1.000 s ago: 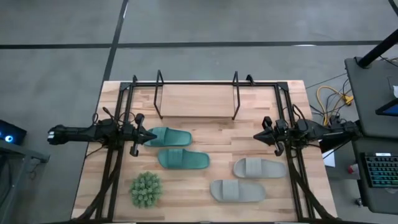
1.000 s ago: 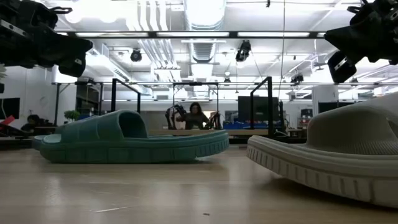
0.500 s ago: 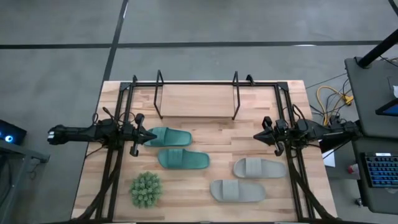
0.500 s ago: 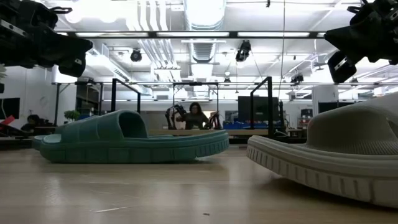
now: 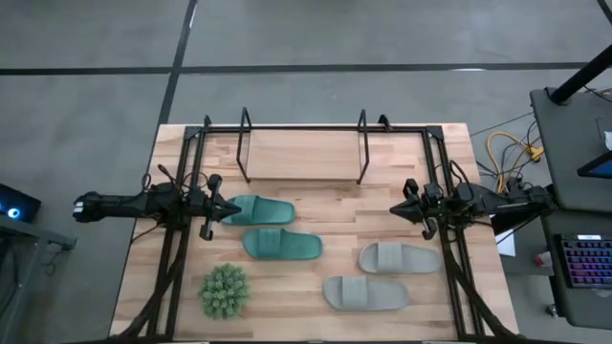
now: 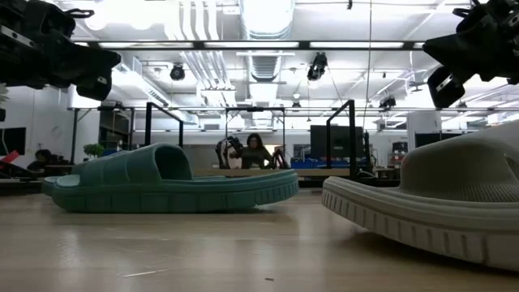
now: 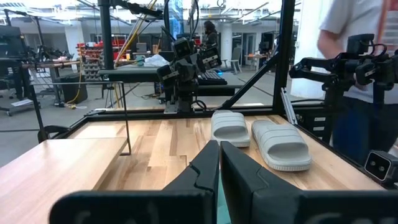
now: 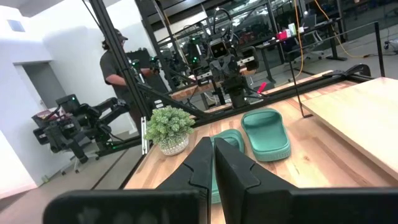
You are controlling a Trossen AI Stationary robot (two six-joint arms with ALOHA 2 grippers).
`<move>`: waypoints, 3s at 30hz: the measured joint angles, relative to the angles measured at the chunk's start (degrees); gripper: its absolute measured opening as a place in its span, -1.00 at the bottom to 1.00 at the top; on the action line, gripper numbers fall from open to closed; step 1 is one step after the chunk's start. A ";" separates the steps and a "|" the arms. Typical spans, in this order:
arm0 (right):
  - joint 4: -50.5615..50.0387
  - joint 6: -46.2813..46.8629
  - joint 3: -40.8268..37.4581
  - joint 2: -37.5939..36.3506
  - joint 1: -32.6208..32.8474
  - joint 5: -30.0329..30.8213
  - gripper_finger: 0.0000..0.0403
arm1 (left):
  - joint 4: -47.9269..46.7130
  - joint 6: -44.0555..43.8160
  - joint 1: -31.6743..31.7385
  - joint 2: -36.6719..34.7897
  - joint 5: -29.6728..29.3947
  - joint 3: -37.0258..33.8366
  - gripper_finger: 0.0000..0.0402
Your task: Pick and place slides into the shelf
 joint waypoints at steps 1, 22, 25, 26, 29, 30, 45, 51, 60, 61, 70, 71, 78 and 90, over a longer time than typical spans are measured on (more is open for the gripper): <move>-0.01 0.00 0.00 -0.01 0.00 0.00 -0.96 | 0.00 0.00 0.00 0.00 0.00 0.00 -1.00; 0.00 0.00 0.00 -0.01 0.00 -0.01 -0.96 | -0.01 0.00 -0.01 0.02 0.00 0.00 -1.00; 0.54 -0.24 0.00 -0.01 0.00 0.01 -0.96 | 0.00 0.00 0.00 -0.04 0.02 0.00 -1.00; 0.60 -0.23 0.00 -0.01 0.00 -0.01 -0.96 | 0.00 0.00 0.00 0.00 0.00 0.00 -1.00; 0.56 4.06 0.00 -0.01 0.02 -0.03 -0.96 | 0.00 0.00 0.00 0.00 0.01 0.00 -1.00; 0.56 6.48 0.00 -0.01 0.02 -0.01 -0.96 | -0.01 0.00 0.00 0.02 0.01 0.00 -1.00; 6.71 25.65 0.00 -0.01 0.00 3.56 -0.96 | 8.12 -0.04 -0.04 0.08 -0.56 0.00 -1.00; 14.00 28.40 -0.02 0.01 0.00 16.95 -0.96 | 30.26 -18.57 -0.04 1.66 -14.01 -0.04 -1.00; 36.94 10.61 0.49 3.87 -0.01 21.58 -0.96 | 40.09 -13.43 0.00 8.81 -19.84 3.48 -1.00; 36.00 9.98 1.19 4.78 0.00 21.58 -0.95 | 40.02 -13.62 0.00 10.30 -20.27 4.10 -1.00; 22.22 1.64 14.51 13.91 0.00 19.30 -0.54 | 39.67 -11.72 0.00 20.87 -20.94 11.28 -0.70; 18.20 1.67 16.75 14.74 0.00 19.20 -0.46 | 39.70 -11.57 0.00 21.66 -21.06 12.13 -0.63; -9.60 7.71 33.04 21.78 0.02 19.22 -0.12 | 39.82 -11.94 0.00 24.41 -21.33 15.98 -0.28; -21.67 21.46 47.54 32.93 0.02 19.44 -0.13 | 41.18 -15.08 -0.04 24.25 -24.35 15.82 -0.24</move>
